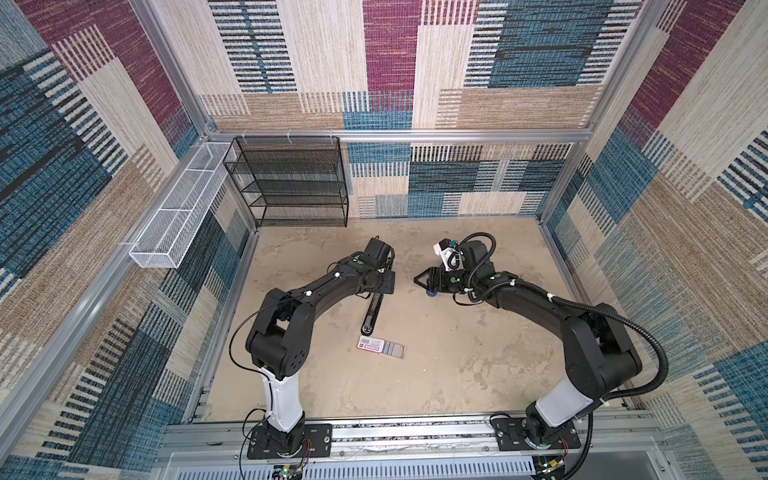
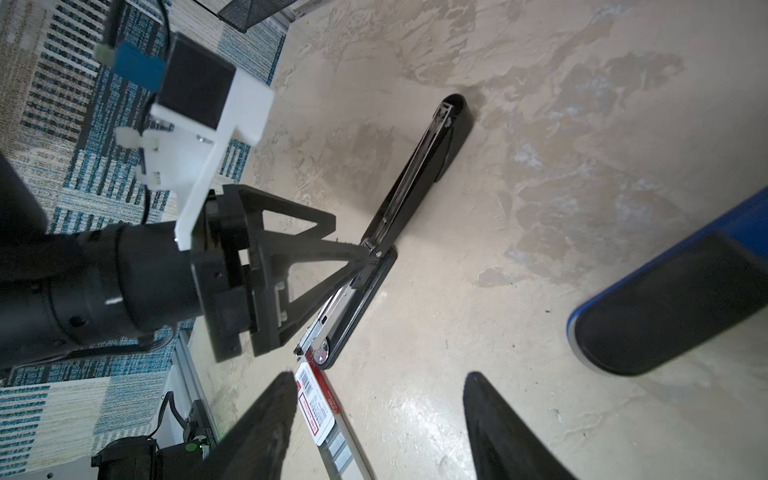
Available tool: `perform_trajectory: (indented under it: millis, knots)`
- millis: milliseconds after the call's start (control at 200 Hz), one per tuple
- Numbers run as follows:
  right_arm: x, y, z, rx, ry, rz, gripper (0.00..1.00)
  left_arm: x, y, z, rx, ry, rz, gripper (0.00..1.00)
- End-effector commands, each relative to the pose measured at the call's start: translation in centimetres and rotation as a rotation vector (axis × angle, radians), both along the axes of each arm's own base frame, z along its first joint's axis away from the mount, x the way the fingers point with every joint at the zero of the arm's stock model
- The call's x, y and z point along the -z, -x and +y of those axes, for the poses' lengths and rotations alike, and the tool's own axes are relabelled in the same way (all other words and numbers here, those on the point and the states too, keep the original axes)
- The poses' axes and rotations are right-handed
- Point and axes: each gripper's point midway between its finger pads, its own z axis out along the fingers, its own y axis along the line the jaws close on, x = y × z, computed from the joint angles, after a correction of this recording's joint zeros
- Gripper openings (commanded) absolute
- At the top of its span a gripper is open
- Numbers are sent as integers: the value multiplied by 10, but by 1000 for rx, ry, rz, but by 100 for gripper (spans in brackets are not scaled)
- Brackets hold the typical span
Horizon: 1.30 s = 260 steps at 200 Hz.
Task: Load the staples into the stapler
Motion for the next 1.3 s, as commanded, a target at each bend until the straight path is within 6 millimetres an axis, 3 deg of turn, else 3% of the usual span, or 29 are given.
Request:
perform_trajectory:
  millis: [0, 486, 681, 861, 992, 1297]
  knots:
    - [-11, -6, 0, 15, -23, -45, 67, 13, -2, 2, 27, -51, 34, 67]
    - [-5, 0, 1, 5, -34, -24, 67, 41, -16, -4, 37, -102, 85, 62]
    - [-4, 0, 2, 3, -34, -21, 67, 51, -19, -7, 52, -121, 108, 49]
    - [-1, -3, 1, 11, -29, -18, 67, 58, -22, -8, 72, -138, 119, 28]
    - [0, -11, 2, 27, -30, -21, 67, 57, -23, -8, 91, -149, 115, 17]
    - [-2, -51, 5, 87, -118, 10, 66, 40, -26, -6, 144, -181, 63, 9]
